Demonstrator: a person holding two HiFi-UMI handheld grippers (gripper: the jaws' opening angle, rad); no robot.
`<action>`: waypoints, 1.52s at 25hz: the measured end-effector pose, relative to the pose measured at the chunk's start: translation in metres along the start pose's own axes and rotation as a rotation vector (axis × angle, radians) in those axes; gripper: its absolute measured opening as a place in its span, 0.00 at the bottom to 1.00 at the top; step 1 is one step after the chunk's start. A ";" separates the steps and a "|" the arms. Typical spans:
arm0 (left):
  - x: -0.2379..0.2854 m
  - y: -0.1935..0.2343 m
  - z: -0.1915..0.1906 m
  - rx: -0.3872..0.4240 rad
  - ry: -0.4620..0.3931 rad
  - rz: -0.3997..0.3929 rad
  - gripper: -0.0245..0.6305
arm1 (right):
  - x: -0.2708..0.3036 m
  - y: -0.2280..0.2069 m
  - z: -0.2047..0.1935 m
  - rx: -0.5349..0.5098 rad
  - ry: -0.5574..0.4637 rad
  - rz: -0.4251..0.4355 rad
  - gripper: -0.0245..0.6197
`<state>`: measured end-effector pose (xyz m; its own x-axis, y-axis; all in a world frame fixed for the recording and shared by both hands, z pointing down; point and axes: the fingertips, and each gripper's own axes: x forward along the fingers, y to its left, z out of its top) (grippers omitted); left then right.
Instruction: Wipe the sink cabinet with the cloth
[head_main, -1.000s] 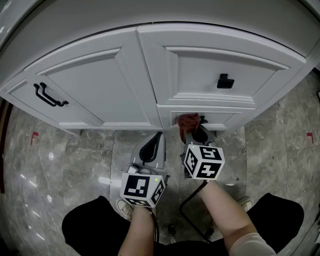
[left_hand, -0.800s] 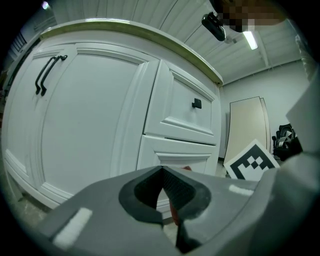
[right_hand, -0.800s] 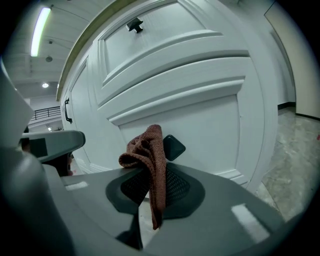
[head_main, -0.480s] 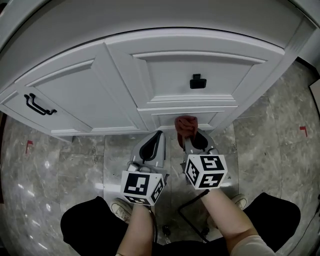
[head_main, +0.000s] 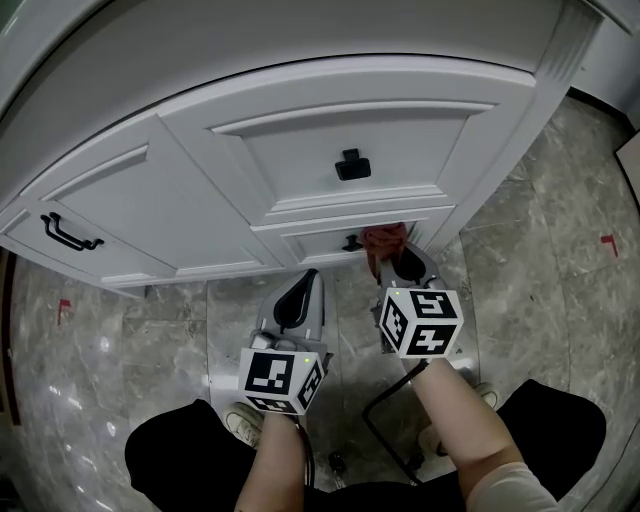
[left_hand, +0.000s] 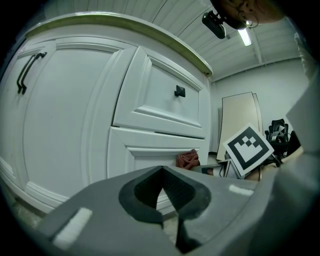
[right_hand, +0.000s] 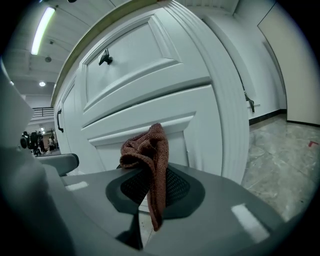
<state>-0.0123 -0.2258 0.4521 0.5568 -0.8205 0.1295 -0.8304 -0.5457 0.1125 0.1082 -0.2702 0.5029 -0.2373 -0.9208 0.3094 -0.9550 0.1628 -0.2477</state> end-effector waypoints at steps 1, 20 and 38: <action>0.001 -0.001 0.000 0.000 0.000 0.000 0.04 | -0.001 -0.002 0.000 0.001 -0.002 -0.002 0.16; 0.035 -0.047 -0.005 -0.008 0.004 -0.068 0.04 | -0.033 -0.073 0.012 -0.042 -0.023 -0.115 0.16; -0.011 0.034 -0.016 -0.065 0.009 0.072 0.04 | 0.004 0.062 -0.085 0.022 0.172 0.100 0.16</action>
<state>-0.0463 -0.2325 0.4705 0.4960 -0.8556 0.1480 -0.8653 -0.4728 0.1667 0.0324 -0.2337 0.5668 -0.3595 -0.8260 0.4342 -0.9215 0.2410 -0.3047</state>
